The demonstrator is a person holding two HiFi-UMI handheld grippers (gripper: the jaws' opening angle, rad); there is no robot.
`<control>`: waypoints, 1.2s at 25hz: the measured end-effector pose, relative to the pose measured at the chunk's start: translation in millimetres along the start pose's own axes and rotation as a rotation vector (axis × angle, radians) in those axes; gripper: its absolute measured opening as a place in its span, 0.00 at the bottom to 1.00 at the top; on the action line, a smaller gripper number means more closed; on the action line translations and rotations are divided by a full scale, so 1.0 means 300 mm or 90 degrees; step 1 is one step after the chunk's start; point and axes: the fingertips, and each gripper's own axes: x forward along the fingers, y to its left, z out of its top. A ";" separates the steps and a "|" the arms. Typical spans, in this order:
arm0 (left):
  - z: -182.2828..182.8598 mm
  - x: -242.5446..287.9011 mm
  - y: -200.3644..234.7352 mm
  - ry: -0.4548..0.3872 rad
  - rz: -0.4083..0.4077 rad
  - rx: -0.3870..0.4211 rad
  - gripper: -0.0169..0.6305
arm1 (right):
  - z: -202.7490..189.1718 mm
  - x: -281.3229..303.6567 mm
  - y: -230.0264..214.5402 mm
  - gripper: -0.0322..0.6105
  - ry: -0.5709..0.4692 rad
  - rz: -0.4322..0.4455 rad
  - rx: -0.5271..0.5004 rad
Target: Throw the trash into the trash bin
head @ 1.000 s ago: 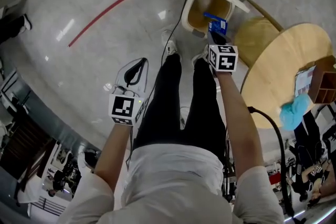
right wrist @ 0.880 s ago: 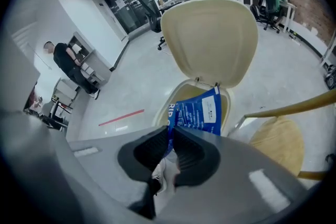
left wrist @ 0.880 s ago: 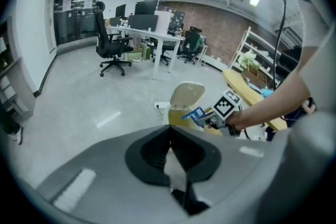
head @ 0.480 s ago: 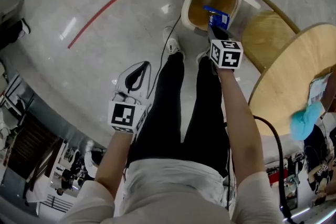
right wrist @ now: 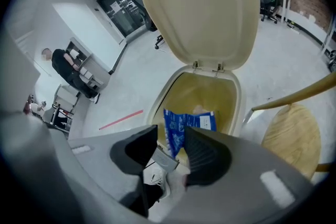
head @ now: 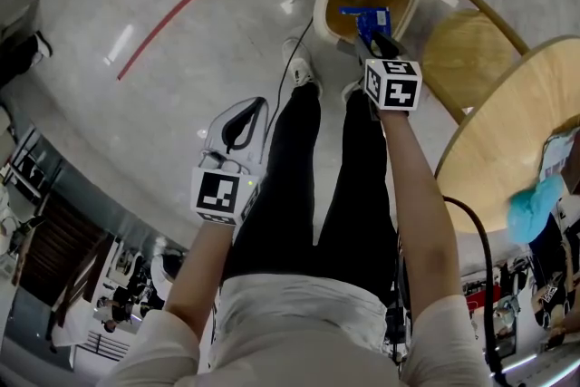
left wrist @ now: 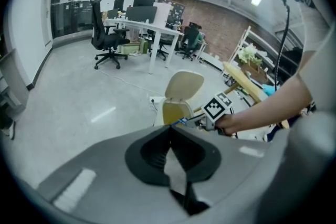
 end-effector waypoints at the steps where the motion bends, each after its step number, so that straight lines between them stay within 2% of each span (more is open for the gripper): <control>1: 0.001 0.002 -0.005 -0.001 0.000 -0.002 0.03 | -0.001 -0.002 -0.001 0.31 -0.001 -0.001 0.000; 5: -0.003 0.008 -0.024 -0.002 -0.007 0.000 0.03 | -0.008 -0.009 0.000 0.36 -0.002 -0.003 -0.001; 13: 0.010 -0.007 -0.031 -0.007 -0.007 -0.001 0.03 | 0.002 -0.046 0.016 0.36 -0.002 -0.006 -0.008; 21: 0.087 -0.045 -0.042 -0.036 0.001 -0.004 0.03 | 0.045 -0.122 0.069 0.36 -0.014 0.005 -0.020; 24: 0.112 -0.080 -0.060 -0.039 0.000 -0.002 0.03 | 0.058 -0.179 0.086 0.29 -0.027 0.000 -0.014; 30: 0.158 -0.137 -0.101 -0.050 -0.002 0.009 0.03 | 0.073 -0.281 0.120 0.24 -0.038 -0.002 -0.020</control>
